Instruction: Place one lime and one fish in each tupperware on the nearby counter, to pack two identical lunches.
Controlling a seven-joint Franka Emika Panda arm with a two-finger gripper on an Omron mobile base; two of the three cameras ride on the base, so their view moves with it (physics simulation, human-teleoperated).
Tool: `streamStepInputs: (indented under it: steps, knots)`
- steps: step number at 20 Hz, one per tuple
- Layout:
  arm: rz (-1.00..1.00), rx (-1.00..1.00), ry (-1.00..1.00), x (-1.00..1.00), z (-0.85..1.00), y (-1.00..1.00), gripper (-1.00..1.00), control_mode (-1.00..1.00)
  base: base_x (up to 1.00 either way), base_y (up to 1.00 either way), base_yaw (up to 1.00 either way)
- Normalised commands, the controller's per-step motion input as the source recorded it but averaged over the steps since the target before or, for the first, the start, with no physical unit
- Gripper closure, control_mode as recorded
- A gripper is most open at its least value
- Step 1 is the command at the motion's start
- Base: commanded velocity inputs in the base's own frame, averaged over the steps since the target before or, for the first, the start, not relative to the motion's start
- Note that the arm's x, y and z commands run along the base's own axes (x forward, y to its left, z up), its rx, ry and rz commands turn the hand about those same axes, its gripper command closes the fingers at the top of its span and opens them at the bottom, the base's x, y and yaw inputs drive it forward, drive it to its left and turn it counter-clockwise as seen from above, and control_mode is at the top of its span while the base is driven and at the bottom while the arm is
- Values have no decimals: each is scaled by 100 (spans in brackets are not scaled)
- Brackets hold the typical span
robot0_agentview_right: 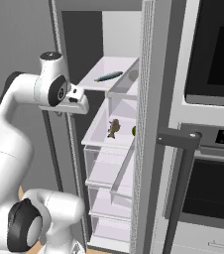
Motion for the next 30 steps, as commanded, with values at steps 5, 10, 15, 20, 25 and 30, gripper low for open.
streamStepInputs:
  steps: [5, 10, 15, 20, 25, 30]
  knots:
    - [0, 0, -3, -2, 0, -2, -100, -100, 0, 0, 0]
    - [0, 0, -1, -8, -1, -6, -100, -100, 0, 0, 0]
    - [-6, 0, 1, -15, -19, -21, -100, -100, 0, 0, 0]
    - [-6, 0, 0, -10, -31, -9, -100, -100, 0, 0, 0]
    - [-2, 0, 0, 6, -34, -55, -100, -100, 0, 0, 0]
    - [-1, 0, 0, 41, -19, -85, -100, -100, 0, 0, 0]
